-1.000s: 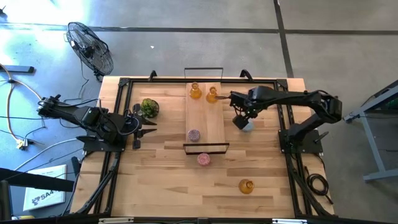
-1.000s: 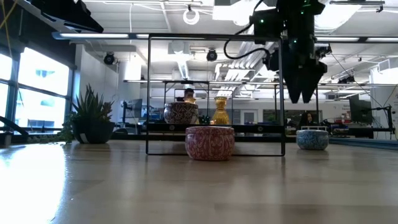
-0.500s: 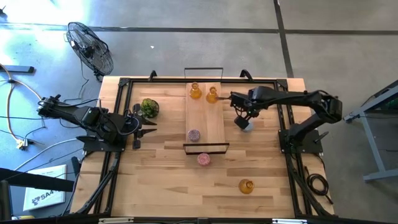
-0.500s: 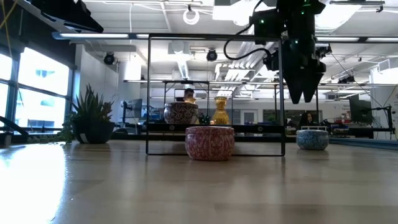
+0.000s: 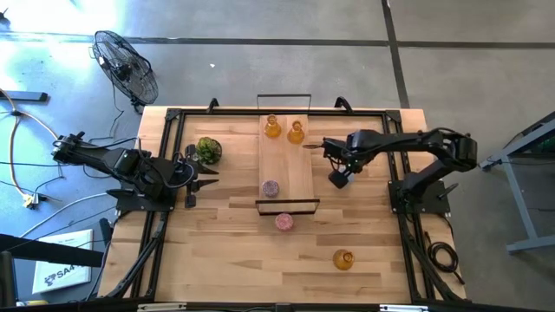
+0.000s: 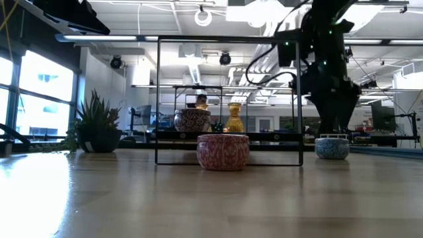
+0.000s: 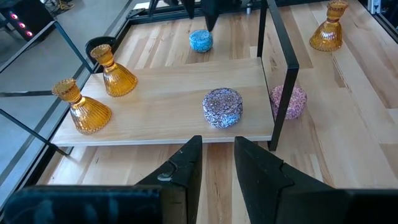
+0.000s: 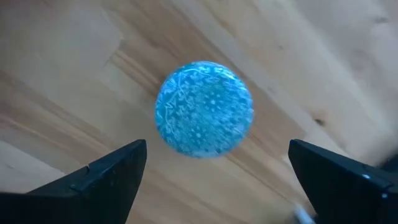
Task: Pick & Place candle stick holders
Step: Put the blue scented candle on the shelf
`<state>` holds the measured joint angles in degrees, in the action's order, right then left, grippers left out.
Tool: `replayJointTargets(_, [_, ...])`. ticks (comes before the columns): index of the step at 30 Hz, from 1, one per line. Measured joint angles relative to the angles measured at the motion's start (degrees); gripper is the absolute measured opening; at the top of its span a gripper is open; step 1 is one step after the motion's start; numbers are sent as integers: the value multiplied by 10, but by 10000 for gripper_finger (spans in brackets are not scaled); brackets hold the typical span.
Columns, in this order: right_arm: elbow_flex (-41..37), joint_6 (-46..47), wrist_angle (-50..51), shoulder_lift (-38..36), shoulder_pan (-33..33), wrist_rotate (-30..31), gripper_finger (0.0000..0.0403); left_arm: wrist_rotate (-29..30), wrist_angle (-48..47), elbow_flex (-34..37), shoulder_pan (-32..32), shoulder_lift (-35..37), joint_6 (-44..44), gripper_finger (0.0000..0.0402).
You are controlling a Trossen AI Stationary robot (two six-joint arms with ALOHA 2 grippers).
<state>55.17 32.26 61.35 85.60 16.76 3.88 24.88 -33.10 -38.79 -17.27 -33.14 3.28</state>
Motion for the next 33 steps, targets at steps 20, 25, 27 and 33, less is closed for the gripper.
replayJointTargets(20, [-55,-56,-97,-1,19,-2,388,0,0,0,0,0,0,92])
replayJointTargets(25, [-55,-55,-103,-2,20,0,387,0,0,0,0,0,0,92])
replayJointTargets(27, [-55,-55,-106,-2,20,0,387,0,0,0,0,0,0,92])
replayJointTargets(33, [-55,-54,-108,9,20,0,387,0,0,0,0,0,0,92])
